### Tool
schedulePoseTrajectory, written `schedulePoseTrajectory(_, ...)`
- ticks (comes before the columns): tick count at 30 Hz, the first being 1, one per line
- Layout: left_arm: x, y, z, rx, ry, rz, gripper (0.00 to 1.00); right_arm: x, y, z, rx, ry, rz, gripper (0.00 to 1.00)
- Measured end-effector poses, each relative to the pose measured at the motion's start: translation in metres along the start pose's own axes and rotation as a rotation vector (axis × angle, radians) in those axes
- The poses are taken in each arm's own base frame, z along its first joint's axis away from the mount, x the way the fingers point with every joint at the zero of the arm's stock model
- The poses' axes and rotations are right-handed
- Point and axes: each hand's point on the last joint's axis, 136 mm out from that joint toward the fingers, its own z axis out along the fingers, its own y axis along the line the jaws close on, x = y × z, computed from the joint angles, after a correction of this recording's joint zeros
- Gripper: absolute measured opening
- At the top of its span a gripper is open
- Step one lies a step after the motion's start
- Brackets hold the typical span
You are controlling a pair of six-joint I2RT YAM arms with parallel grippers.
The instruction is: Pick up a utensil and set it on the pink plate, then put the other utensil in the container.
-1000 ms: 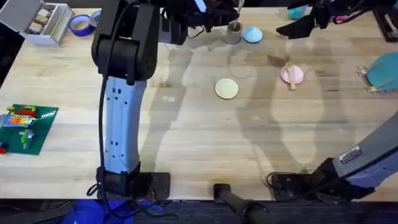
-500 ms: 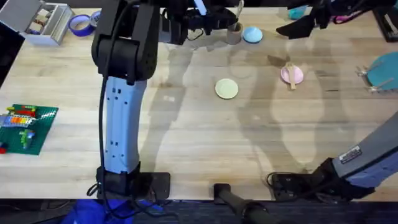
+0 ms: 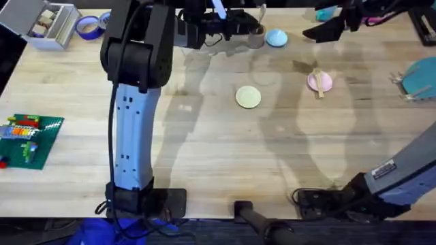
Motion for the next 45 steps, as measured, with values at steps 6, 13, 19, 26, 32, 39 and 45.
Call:
schedulePoseTrajectory(6,0.000,0.000,0.000,0.000,0.002,0.000,0.136,0.000,0.000,0.000,0.000,0.000,0.000,0.996)
schedulePoseTrajectory(13,0.001,0.000,0.000,0.000,0.003,-0.001,0.359,0.000,0.000,0.000,0.000,0.000,0.000,0.996)
schedulePoseTrajectory(19,0.001,0.000,0.000,0.000,0.003,0.000,0.566,0.000,0.000,0.000,0.000,0.000,0.001,0.996)
schedulePoseTrajectory(26,-0.007,0.000,-0.001,-0.001,-0.020,0.046,0.991,0.006,-0.002,0.000,0.012,0.035,0.006,0.996)
schedulePoseTrajectory(32,-0.020,0.000,-0.003,-0.003,-0.060,0.099,0.992,0.009,-0.003,0.000,0.019,0.052,0.006,0.996)
schedulePoseTrajectory(39,-0.028,0.007,-0.011,-0.026,-0.084,0.046,0.992,0.012,0.001,0.000,0.005,0.061,0.024,0.996)
schedulePoseTrajectory(45,-0.031,0.038,-0.036,-0.152,-0.094,-0.060,0.992,0.013,0.003,0.000,-0.001,0.069,0.036,0.996)
